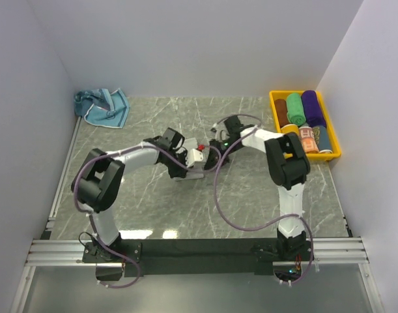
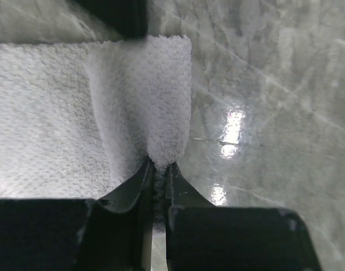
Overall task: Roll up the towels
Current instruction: Roll the towel
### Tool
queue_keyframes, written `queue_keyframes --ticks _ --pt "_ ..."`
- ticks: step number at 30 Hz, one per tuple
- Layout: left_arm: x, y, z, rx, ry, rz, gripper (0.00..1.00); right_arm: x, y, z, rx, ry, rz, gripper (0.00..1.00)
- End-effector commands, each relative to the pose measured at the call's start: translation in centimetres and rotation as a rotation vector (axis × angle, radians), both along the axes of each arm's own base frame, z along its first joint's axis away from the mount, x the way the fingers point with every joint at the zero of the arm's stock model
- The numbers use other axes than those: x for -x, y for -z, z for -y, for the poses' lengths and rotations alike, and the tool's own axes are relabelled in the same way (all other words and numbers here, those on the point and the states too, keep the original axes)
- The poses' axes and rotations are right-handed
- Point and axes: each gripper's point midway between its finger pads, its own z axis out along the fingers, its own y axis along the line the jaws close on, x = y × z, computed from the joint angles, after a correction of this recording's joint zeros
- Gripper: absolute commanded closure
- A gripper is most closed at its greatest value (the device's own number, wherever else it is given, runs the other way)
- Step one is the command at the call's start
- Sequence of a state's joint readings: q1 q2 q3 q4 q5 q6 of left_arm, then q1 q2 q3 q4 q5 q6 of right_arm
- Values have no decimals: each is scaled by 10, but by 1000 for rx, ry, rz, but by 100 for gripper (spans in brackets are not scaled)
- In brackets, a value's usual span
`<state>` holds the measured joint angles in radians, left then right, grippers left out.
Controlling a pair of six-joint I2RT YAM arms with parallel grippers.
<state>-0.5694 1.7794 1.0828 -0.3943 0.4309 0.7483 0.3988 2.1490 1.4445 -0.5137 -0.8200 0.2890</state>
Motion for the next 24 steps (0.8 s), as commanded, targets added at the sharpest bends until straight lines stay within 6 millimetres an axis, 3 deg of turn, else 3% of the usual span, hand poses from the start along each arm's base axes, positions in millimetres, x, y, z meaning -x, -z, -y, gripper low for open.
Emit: queue_keyframes --ticks 1,2,3,5,7,11,13,14,16,18,20,24 --pt "35 4 -8 9 31 -293 99 -25 -46 36 -68 40 186 76" --pt "45 7 -12 18 25 -394 99 -23 -58 45 -74 47 237 72" --pt "37 -1 -7 42 24 -405 99 -28 -62 59 -69 57 286 70" --pt "45 2 -11 54 7 -535 99 -24 -76 79 -68 50 391 66" --pt "37 -4 -7 69 -2 -571 99 -17 -82 92 -55 35 455 66" --pt "39 5 -13 50 -16 -724 99 24 -94 112 -9 -66 636 66" --pt "45 0 -14 57 -15 -792 99 37 -103 117 4 -118 737 66" --pt "49 3 -14 54 -18 -828 99 47 -96 119 18 -165 767 66" --pt "55 7 -15 51 -30 -863 99 60 -102 112 21 -231 843 66" --pt "62 12 -17 39 -57 -909 99 71 -95 108 56 -296 892 65" --pt "69 15 -18 29 -79 -960 99 88 -95 87 42 -403 966 62" --pt "72 20 -17 16 -127 -1014 98 97 -98 55 62 -510 1097 53"
